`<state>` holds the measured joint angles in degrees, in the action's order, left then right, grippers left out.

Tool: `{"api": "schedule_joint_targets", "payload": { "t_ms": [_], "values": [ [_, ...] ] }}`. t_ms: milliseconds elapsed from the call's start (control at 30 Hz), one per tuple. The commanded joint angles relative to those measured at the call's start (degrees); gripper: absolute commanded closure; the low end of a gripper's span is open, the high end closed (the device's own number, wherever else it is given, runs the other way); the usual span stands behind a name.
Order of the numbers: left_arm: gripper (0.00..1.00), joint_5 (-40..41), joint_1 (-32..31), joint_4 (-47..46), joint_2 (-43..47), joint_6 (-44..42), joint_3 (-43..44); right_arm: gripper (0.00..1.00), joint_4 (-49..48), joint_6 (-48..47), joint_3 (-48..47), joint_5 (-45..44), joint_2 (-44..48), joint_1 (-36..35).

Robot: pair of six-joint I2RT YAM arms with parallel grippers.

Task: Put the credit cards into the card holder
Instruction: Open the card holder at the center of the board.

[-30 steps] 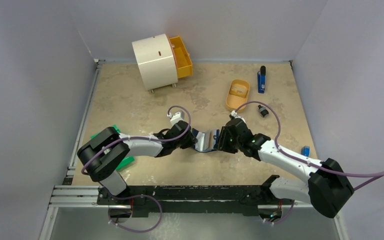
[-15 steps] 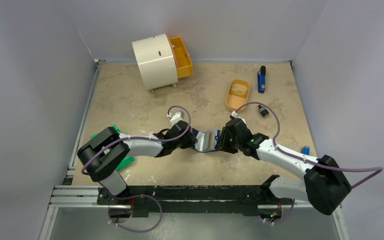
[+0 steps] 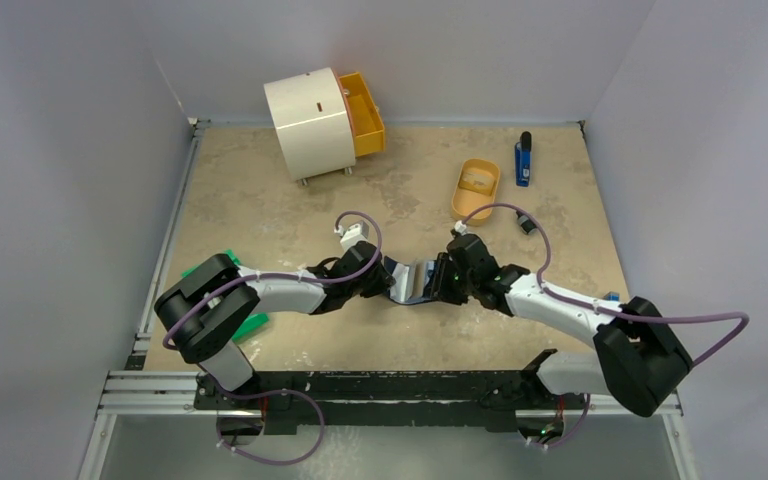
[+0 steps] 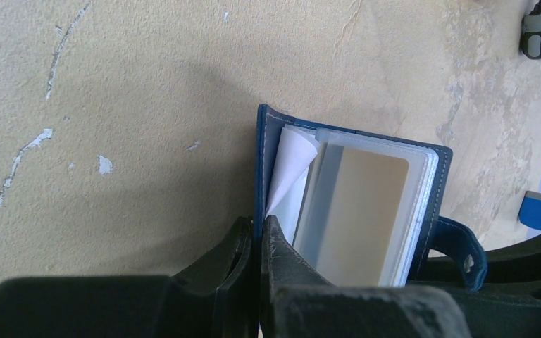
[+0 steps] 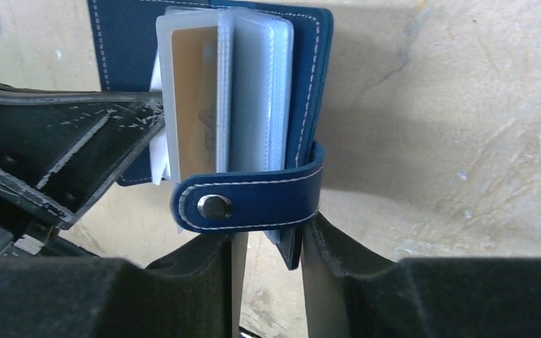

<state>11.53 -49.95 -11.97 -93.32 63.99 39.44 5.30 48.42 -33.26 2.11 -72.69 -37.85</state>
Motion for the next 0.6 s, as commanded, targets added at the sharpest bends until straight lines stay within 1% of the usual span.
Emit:
{"api": "schedule_joint_targets", "payload": {
  "t_ms": [0, 100, 133, 200, 233, 267, 333, 367, 400, 467, 567],
  "values": [
    [1.00, 0.0, -0.1, -0.8, -0.5, 0.2, -0.3, 0.72, -5.0, -1.6, -1.6, 3.1, -0.8, 0.1],
    [1.00, 0.3, -0.2, 0.2, 0.2, -0.4, 0.1, 0.90, -4.9, -3.0, -2.8, 1.5, -0.3, 0.1],
    [1.00, 0.6, -0.1, 0.8, 0.8, -0.7, 0.3, 0.95, -4.4, -3.2, -3.3, 0.8, -0.2, 0.1],
    [0.98, 1.5, -0.1, 2.7, 2.2, -1.5, 0.7, 1.00, -2.8, -4.0, -4.4, -0.1, 0.0, 0.1],
    [0.92, 2.3, -0.1, 3.9, 3.1, -2.0, 1.1, 1.00, -2.1, -4.3, -4.8, -0.6, 0.0, 0.1],
    [0.84, 3.4, -0.1, 5.6, 4.1, -2.6, 1.5, 1.00, -1.7, -4.5, -5.1, -1.5, 0.1, 0.1],
    [0.65, 5.7, -0.1, 8.8, 6.3, -3.8, 2.5, 1.00, -0.8, -4.8, -5.3, -1.8, 0.1, 0.1],
    [0.54, 7.1, -0.1, 10.2, 8.0, -4.2, 2.8, 1.00, -0.5, -4.9, -5.3, -1.8, 0.2, 0.1],
    [0.48, 8.1, -0.1, 11.4, 9.5, -4.8, 3.1, 1.00, -0.4, -4.8, -5.3, -1.9, 0.3, 0.1],
    [0.40, 9.4, -0.1, 12.8, 12.5, -6.1, 3.2, 1.00, 0.1, -4.8, -5.7, -1.8, 0.4, 0.1],
    [0.36, 9.5, -0.1, 14.1, 16.6, -7.4, 3.7, 1.00, 0.6, -4.5, -6.3, -1.8, 0.2, 0.1]
  ]
}}
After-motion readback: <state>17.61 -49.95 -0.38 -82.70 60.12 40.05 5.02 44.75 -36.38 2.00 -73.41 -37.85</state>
